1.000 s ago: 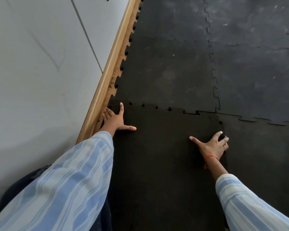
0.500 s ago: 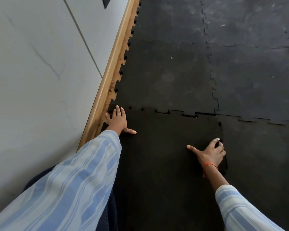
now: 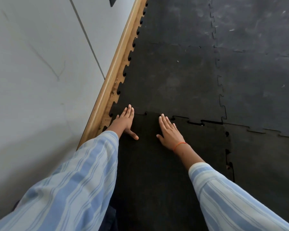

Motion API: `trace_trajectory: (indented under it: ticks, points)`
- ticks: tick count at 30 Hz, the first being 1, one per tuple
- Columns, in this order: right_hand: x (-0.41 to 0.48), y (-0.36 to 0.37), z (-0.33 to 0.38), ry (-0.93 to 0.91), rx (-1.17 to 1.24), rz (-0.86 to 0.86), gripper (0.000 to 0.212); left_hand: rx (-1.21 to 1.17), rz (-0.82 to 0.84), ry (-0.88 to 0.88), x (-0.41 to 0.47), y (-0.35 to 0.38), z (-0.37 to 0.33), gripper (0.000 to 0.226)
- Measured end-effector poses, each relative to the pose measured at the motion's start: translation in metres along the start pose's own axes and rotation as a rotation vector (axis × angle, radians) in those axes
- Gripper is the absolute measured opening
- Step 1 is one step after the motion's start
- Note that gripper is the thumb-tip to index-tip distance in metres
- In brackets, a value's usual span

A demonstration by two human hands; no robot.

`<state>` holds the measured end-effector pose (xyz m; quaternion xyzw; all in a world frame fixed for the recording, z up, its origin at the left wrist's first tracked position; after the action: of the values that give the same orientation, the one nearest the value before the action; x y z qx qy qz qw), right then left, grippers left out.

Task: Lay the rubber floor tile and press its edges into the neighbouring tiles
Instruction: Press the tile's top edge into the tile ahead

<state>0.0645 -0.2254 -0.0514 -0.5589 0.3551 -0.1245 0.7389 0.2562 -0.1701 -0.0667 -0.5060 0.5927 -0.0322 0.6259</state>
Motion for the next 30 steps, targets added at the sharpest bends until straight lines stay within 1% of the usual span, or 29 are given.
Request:
trace_trajectory:
  ticks: [3, 6, 8, 10, 12, 15, 17, 19, 21, 25, 30]
  points:
    - [0.023, -0.004, 0.006, -0.056, -0.093, 0.052, 0.073, -0.003, -0.005, 0.004, 0.005, 0.0, 0.001, 0.14]
    - [0.03, -0.002, 0.009, -0.023, -0.136, 0.073, 0.071, 0.012, -0.051, 0.031, 0.001, 0.001, 0.005, 0.138]
    - [0.03, 0.0, 0.013, 0.008, -0.167, 0.09, 0.069, 0.055, -0.099, 0.094, -0.005, 0.005, 0.003, 0.134]
    - [0.032, 0.001, 0.016, 0.024, -0.195, 0.128, 0.068, 0.151, -0.151, 0.204, -0.011, 0.008, -0.01, 0.127]
    - [0.035, -0.003, 0.017, 0.031, -0.2, 0.181, 0.068, 0.227, -0.128, 0.256, -0.015, 0.008, -0.026, 0.12]
    - [0.038, -0.011, 0.019, 0.03, -0.184, 0.222, 0.071, 0.286, -0.067, 0.211, -0.018, 0.005, -0.04, 0.114]
    - [0.033, -0.01, 0.019, 0.033, -0.165, 0.192, 0.073, 0.326, -0.067, 0.192, -0.02, 0.006, -0.044, 0.115]
    - [0.025, -0.005, 0.018, 0.048, -0.172, 0.135, 0.072, 0.368, -0.087, 0.21, -0.021, 0.009, -0.049, 0.116]
    - [0.022, -0.002, 0.017, 0.055, -0.168, 0.12, 0.071, 0.359, -0.069, 0.209, -0.021, 0.009, -0.052, 0.118]
    - [0.026, -0.003, 0.017, 0.071, -0.185, 0.188, 0.071, 0.306, -0.004, 0.152, -0.013, 0.01, -0.055, 0.118]
    - [0.035, -0.008, 0.021, 0.104, -0.281, 0.312, 0.071, 0.319, 0.03, 0.075, -0.01, 0.009, -0.061, 0.118]
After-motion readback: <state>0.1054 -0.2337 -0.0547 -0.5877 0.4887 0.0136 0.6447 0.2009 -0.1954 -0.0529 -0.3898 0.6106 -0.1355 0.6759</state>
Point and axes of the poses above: each hand's wrist, its own x-axis towards the middle knuckle, its own y-axis out of the palm, z = x × y, the point moved 4 cm from there along x, towards the middle knuckle, and after that the axes turned 13 degrees about -x, right-handed, at the moved point
